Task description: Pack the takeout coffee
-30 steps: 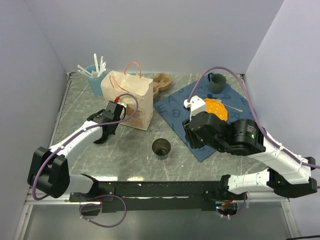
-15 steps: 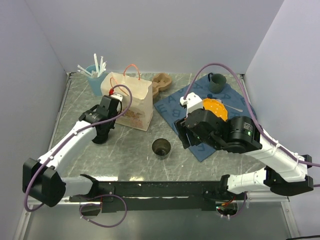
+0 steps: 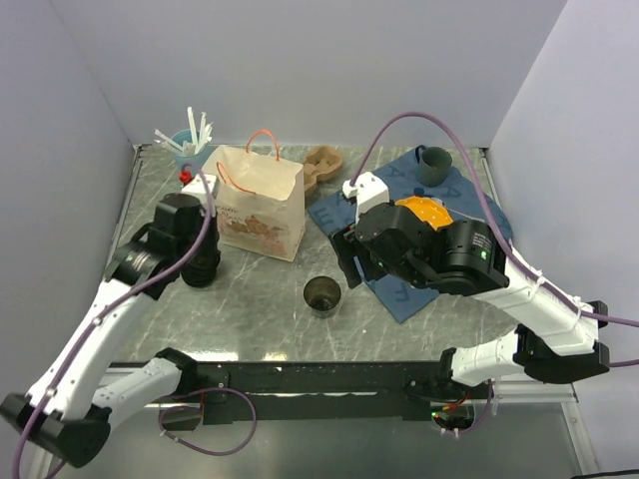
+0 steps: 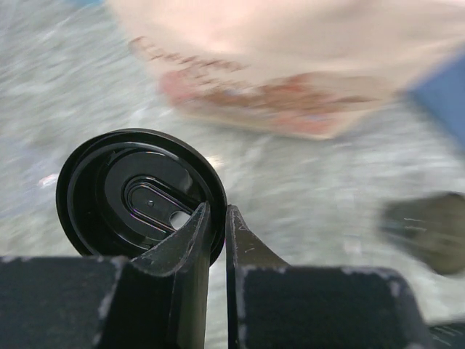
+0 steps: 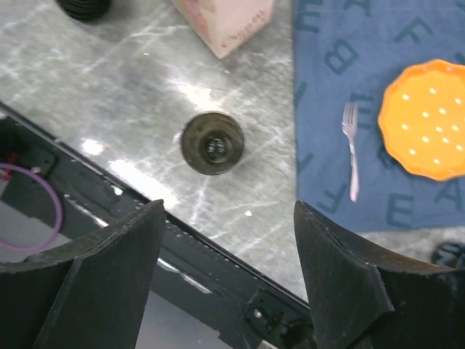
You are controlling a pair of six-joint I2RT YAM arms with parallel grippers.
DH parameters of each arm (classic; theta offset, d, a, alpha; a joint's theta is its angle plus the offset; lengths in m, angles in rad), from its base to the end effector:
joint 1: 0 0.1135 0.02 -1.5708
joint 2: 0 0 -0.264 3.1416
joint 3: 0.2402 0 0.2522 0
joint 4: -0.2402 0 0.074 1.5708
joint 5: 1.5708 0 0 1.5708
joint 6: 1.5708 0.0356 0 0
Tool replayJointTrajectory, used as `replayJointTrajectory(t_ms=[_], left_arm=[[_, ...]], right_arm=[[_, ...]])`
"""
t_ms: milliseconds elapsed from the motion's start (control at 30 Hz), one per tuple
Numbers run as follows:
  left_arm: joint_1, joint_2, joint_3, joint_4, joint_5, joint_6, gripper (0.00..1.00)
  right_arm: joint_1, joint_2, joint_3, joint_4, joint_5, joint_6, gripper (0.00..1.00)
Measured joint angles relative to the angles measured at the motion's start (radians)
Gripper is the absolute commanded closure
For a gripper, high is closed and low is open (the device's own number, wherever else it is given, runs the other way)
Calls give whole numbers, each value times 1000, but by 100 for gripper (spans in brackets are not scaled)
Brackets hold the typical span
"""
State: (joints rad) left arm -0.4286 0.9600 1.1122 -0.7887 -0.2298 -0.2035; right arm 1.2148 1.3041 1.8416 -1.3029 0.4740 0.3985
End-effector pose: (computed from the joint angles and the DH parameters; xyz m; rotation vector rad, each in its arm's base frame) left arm 0.1753 -0.0712 0.3616 0.1191 2.1866 -0.1029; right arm 0.0871 0.1877 0.4719 -0.6781 2.1494 0.3148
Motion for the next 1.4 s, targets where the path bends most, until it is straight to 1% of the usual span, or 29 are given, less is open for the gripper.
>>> replayJointTrajectory(t_ms=[67, 167, 267, 400, 467, 533, 600, 700, 900, 1000, 1100, 1233, 1400], left_arm=[[0, -46, 5, 14, 73, -26, 99], [0, -133, 5, 42, 194, -77, 98], [0, -226, 4, 102, 330, -138, 98], [0, -361, -42, 247, 502, -256, 97], [0, -410, -76, 322, 559, -336, 97], [0, -441, -105, 398, 598, -429, 97], [0, -445, -116, 458, 626, -510, 96], [0, -445, -126, 564, 656, -637, 96], [0, -449, -128, 768, 678, -822, 98], [0, -449, -133, 835, 683, -895, 97], [0, -447, -137, 872, 696, -941, 96], [0, -449, -159, 914, 705, -976, 96], [0, -472, -212, 942, 703, -1014, 96]], right_arm=[[0, -7, -8, 32, -27, -8, 22], [0, -51, -59, 140, -108, -34, 23], [0, -137, -157, 308, -209, -66, 23], [0, -272, -333, 587, -350, -93, 26], [0, -317, -406, 711, -422, -110, 27], [0, -334, -444, 798, -470, -127, 32], [0, -333, -465, 883, -504, -142, 38], [0, -321, -475, 967, -535, -154, 41], [0, -269, -445, 1095, -666, -154, 40], [0, -248, -448, 1141, -713, -159, 39], [0, -236, -459, 1196, -754, -190, 39], [0, -212, -457, 1256, -764, -227, 39], [0, -147, -412, 1271, -767, -263, 42]])
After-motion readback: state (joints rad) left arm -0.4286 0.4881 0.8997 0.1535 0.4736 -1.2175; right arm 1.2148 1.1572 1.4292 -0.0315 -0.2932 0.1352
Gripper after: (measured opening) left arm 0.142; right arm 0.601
